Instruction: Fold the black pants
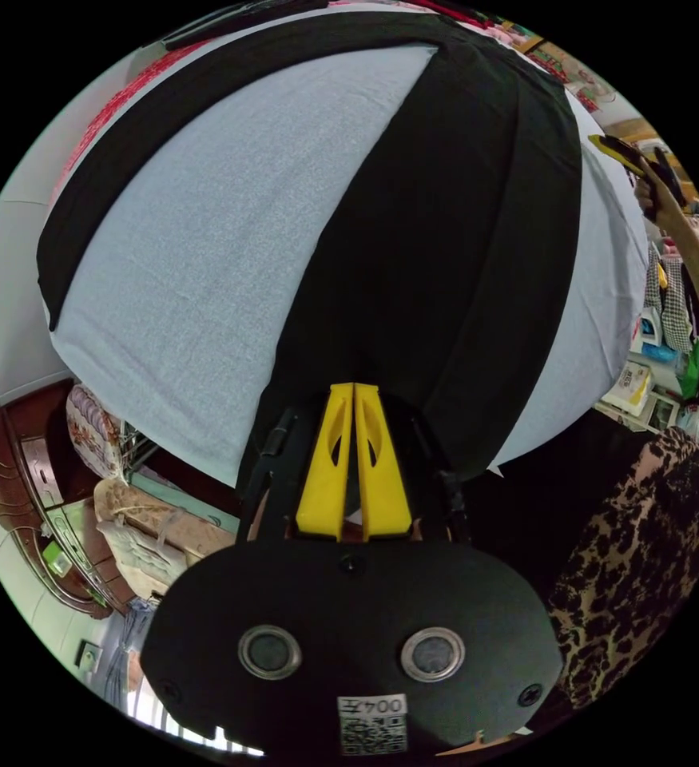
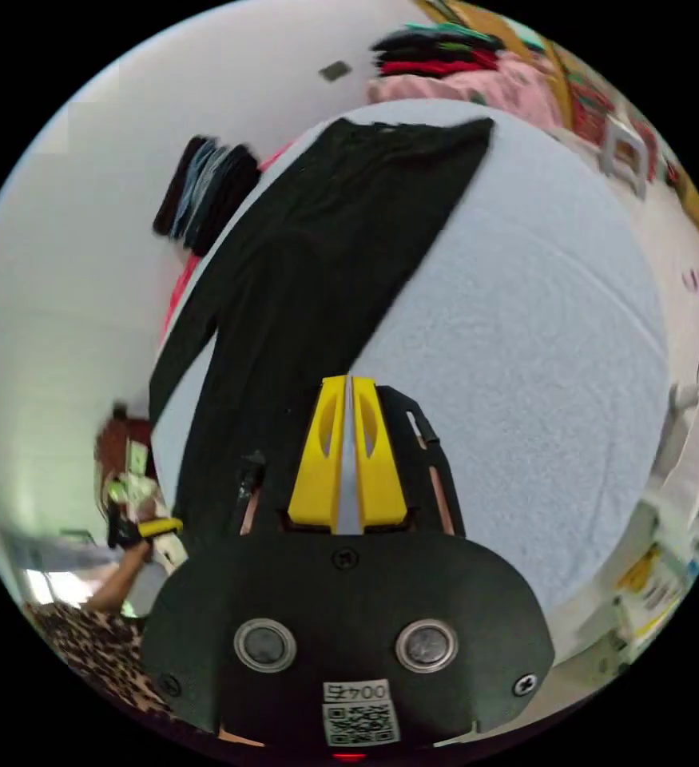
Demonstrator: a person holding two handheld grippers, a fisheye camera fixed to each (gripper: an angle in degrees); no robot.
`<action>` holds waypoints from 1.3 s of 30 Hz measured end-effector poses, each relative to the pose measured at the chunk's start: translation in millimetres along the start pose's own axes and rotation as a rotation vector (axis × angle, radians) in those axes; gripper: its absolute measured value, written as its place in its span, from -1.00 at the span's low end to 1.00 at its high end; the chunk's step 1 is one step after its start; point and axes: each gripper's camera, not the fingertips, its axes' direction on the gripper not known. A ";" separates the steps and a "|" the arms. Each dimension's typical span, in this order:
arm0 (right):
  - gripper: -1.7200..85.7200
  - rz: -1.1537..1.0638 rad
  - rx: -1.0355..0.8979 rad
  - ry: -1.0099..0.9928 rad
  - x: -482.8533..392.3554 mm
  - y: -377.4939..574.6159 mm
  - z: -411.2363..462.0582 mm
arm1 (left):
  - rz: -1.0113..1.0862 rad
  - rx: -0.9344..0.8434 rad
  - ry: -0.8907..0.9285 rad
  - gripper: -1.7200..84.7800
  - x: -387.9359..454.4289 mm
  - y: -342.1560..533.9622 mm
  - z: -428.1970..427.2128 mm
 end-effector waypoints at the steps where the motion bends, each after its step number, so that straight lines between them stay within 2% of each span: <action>1: -0.86 -0.056 -0.023 0.005 -15.4 1.7 0.3 | -0.004 0.000 -0.003 -0.96 -1.3 0.4 -0.5; 6: -0.84 -0.417 -0.325 0.112 -147.6 22.8 41.0 | -0.013 0.005 -0.018 -0.96 -8.1 3.2 -3.8; 9: -0.84 -0.509 -0.447 0.212 -198.0 27.3 67.4 | -0.037 0.025 -0.011 -0.96 -16.4 8.0 -6.8; 15: -0.85 -0.553 -0.587 0.350 -256.9 6.6 91.7 | -0.089 0.096 0.024 -0.96 -39.9 23.6 -14.6; 23: -0.87 -0.585 -0.639 0.485 -318.1 -7.1 106.1 | -0.088 0.146 0.114 -0.96 -84.0 38.2 -28.5; 33: -0.87 -0.471 -0.703 0.408 -358.0 -34.7 114.6 | 0.005 0.212 0.249 -0.96 -151.8 55.5 -51.6; 39: -0.87 -0.524 -0.752 0.467 -391.0 -38.7 128.1 | 0.034 0.223 0.341 -0.96 -193.4 60.4 -67.3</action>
